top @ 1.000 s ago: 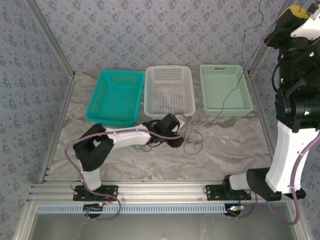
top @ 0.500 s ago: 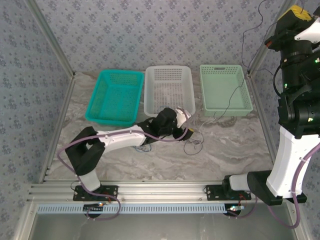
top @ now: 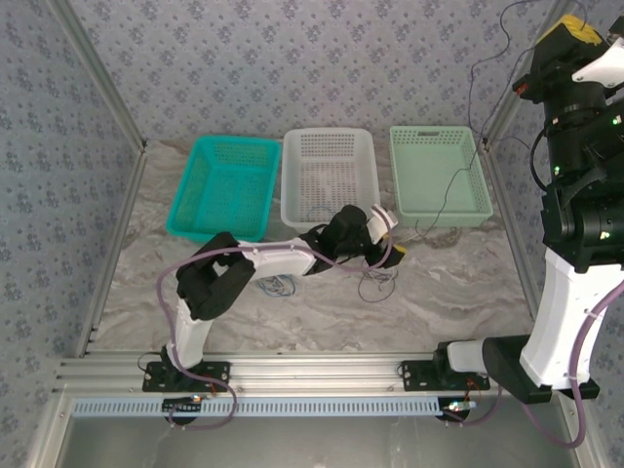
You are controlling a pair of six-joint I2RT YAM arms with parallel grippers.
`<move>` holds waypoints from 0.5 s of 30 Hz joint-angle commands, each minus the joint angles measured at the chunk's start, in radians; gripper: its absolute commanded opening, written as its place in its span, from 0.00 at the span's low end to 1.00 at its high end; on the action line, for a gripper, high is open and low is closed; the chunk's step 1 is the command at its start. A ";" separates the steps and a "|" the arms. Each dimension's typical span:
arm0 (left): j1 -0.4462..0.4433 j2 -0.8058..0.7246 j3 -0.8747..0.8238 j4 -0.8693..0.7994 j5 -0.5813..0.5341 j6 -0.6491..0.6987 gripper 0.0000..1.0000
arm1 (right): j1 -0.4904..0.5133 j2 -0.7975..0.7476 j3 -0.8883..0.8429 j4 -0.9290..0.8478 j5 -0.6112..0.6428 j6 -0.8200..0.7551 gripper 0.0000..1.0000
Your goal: Untangle the cables
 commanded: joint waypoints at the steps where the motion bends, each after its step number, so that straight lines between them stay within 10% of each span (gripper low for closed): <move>1: -0.012 0.035 0.056 0.075 0.046 -0.007 0.64 | -0.005 -0.017 -0.001 0.004 -0.019 0.027 0.00; 11: -0.020 0.123 0.132 0.115 0.024 -0.041 0.63 | -0.005 -0.025 -0.005 0.010 -0.059 0.091 0.00; 15: -0.020 0.146 0.152 0.113 0.015 -0.049 0.43 | -0.005 -0.028 -0.004 0.009 -0.062 0.099 0.00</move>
